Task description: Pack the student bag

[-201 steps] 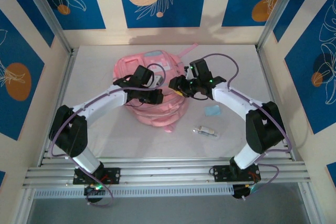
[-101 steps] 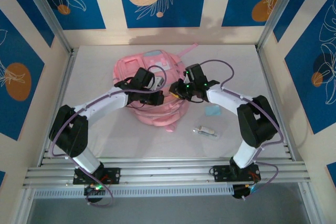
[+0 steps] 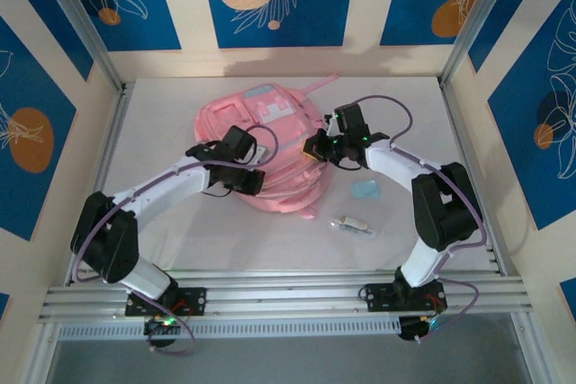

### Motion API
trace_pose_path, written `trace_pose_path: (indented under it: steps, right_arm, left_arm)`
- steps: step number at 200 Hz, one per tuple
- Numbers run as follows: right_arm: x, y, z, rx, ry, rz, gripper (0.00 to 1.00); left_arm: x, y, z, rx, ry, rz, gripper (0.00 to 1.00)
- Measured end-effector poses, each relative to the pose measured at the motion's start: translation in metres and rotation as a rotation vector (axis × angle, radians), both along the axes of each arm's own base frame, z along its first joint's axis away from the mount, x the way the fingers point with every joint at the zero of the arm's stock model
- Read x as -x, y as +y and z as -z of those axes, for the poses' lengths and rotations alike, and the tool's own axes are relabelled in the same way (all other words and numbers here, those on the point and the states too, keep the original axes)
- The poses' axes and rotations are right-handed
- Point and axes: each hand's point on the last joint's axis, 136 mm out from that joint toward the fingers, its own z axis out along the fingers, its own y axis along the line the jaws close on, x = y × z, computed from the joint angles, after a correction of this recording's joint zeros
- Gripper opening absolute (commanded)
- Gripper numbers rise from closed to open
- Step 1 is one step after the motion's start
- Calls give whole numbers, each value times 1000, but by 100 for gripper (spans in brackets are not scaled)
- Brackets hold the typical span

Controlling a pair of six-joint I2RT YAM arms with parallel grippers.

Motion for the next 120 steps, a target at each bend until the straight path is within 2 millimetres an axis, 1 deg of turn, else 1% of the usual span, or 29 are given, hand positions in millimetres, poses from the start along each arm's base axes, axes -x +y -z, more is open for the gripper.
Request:
trace_pose_path:
  steps: [16, 37, 57, 71, 87, 120]
  right_arm:
    - [0, -1, -2, 0, -16, -25, 0]
    - [-1, -1, -8, 3, -51, -74, 0]
    - [-2, -1, -13, 16, -89, -131, 0]
    - [-4, 1, -18, 32, -126, -178, 0]
    - [-6, 2, -21, 55, -159, -225, 0]
    - [-15, 6, -23, 72, -209, -285, 0]
  left_arm:
    - [-2, 14, 0, -35, -20, -14, 0]
    - [-10, 36, 0, -89, -55, -43, 0]
    - [-23, 53, 0, -125, -108, -44, 0]
    - [-35, 63, -3, -152, -158, -42, 0]
    - [-50, 70, -8, -174, -221, -35, 0]
    - [-71, 77, -15, -212, -318, -27, 0]
